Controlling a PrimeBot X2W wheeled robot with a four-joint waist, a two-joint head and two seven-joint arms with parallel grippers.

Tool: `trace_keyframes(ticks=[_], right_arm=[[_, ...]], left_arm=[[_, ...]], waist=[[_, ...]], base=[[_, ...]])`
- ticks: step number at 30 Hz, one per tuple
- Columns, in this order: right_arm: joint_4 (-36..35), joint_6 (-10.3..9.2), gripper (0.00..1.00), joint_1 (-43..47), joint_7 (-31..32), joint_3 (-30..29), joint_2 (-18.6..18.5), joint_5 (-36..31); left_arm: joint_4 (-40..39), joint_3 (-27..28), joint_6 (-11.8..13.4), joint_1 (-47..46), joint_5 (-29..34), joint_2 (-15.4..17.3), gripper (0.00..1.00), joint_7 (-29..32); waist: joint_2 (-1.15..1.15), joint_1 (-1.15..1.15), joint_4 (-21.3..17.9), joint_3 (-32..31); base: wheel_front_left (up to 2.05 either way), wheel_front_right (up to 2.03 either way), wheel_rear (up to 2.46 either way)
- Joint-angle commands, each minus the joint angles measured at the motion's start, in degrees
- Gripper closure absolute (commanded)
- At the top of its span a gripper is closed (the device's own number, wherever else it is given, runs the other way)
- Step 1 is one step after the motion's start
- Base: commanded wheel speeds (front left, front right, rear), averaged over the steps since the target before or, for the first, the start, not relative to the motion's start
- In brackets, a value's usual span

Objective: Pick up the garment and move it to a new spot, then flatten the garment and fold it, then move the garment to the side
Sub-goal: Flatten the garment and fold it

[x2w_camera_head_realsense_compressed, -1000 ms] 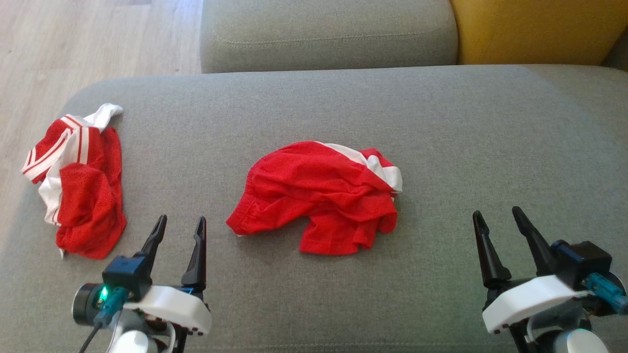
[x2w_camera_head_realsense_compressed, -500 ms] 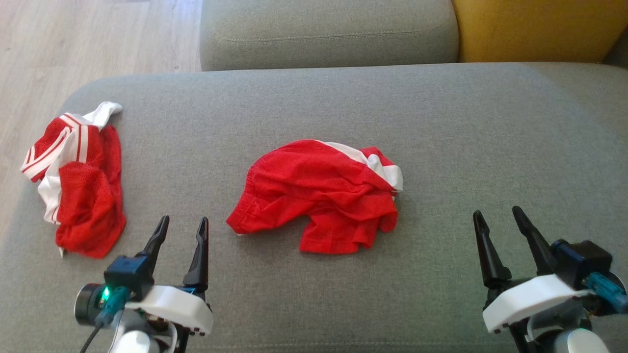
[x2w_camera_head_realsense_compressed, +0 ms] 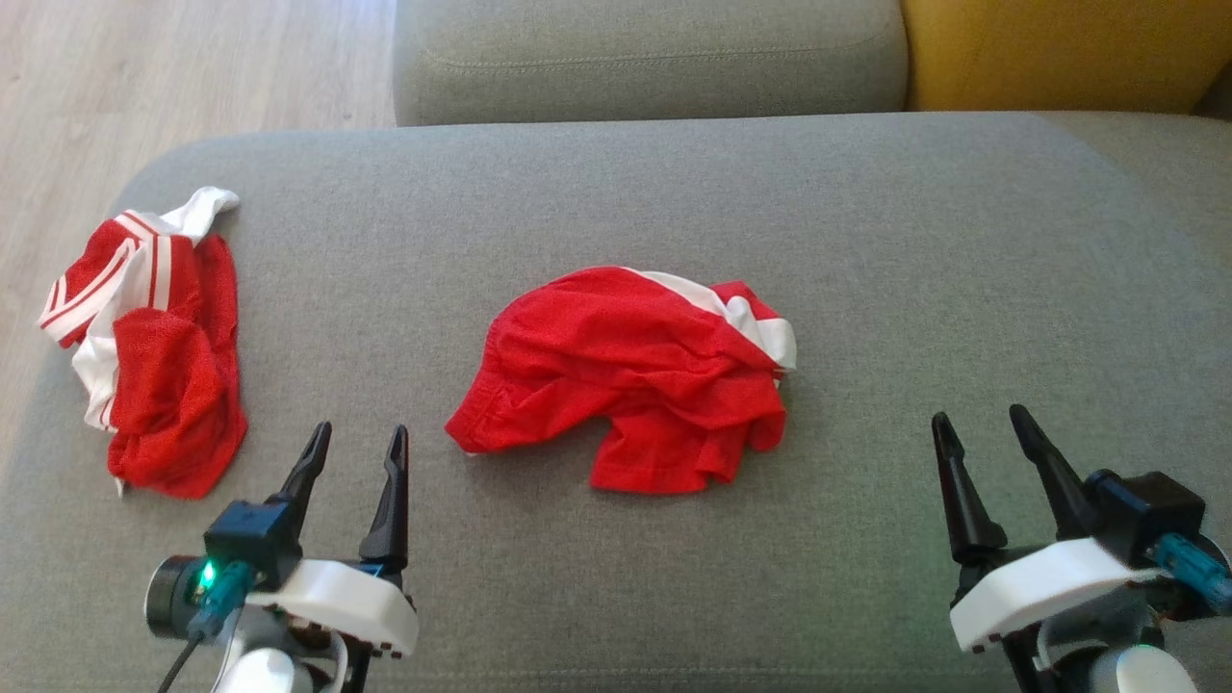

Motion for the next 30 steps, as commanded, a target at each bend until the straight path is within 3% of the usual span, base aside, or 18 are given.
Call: trace_keyframes(ticks=[1, 13, 20, 30], right_arm=[[-2.33, 0.2, 0.0, -2.16, 0.09, 0.99, -0.31, 0.02], [6.78, 0.2, 0.0, -10.91, -0.2, 1.21, -4.3, -0.98], [16.64, 0.2, 0.0, -20.43, -2.22, 5.53, -6.65, -0.09], [28.28, 0.2, 0.0, -26.36, -1.35, 11.07, -6.55, 1.36]], left_arm=[[-2.09, 1.66, 0.21, -3.24, -0.34, 1.17, 0.0, -0.26], [-3.04, -0.4, -0.92, -9.0, 0.39, 0.23, 0.0, -0.93], [-1.41, -1.66, -2.11, -13.74, 0.88, -1.2, 0.0, -1.97], [0.67, -1.63, -2.52, -15.45, 1.08, -2.39, 0.0, -2.67]], waist=[[0.0, 0.0, 0.12, 0.21], [0.0, 0.0, 4.07, 8.21], [0.0, 0.0, 7.22, 13.56], [0.0, 0.0, 8.36, 15.05]], base=[[0.0, 0.0, 0.0], [0.0, 0.0, 0.0], [0.0, 0.0, 0.0], [0.0, 0.0, 0.0]])
